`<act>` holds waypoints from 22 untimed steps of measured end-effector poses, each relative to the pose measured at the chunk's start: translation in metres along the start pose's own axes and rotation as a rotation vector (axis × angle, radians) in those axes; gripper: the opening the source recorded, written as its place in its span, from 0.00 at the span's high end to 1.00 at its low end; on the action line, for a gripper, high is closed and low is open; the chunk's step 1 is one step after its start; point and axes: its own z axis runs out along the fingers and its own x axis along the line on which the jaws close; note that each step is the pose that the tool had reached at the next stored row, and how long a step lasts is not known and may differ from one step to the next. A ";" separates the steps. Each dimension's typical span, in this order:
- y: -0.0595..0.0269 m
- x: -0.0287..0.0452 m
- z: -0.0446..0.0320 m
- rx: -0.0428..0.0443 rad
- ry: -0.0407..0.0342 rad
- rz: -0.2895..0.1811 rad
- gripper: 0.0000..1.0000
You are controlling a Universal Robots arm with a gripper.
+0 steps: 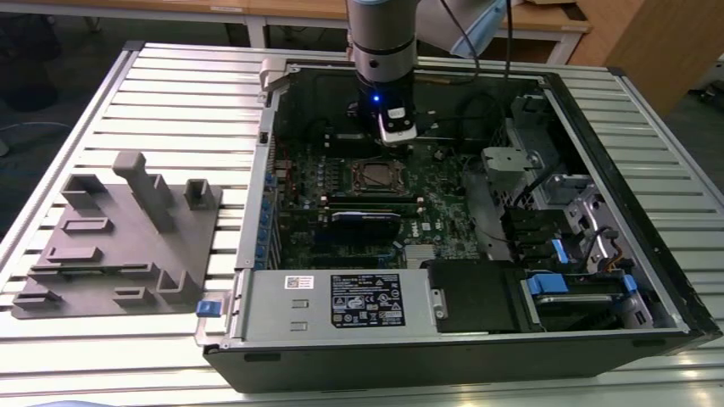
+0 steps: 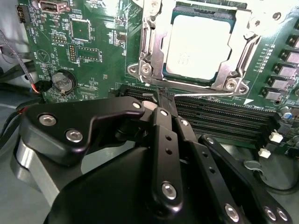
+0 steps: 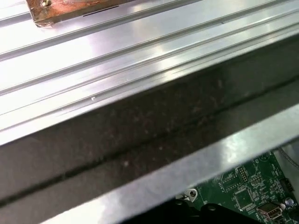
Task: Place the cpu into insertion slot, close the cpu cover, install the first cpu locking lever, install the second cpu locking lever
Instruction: 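Install the first cpu locking lever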
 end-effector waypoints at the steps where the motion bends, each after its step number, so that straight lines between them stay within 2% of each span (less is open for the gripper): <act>1: 0.0000 0.0004 0.0000 0.0001 -0.0003 0.001 0.89; 10: 0.0011 0.0021 0.0005 -0.0010 -0.0037 0.003 0.89; 22: 0.0014 0.0053 0.0002 -0.0092 -0.0167 0.002 0.89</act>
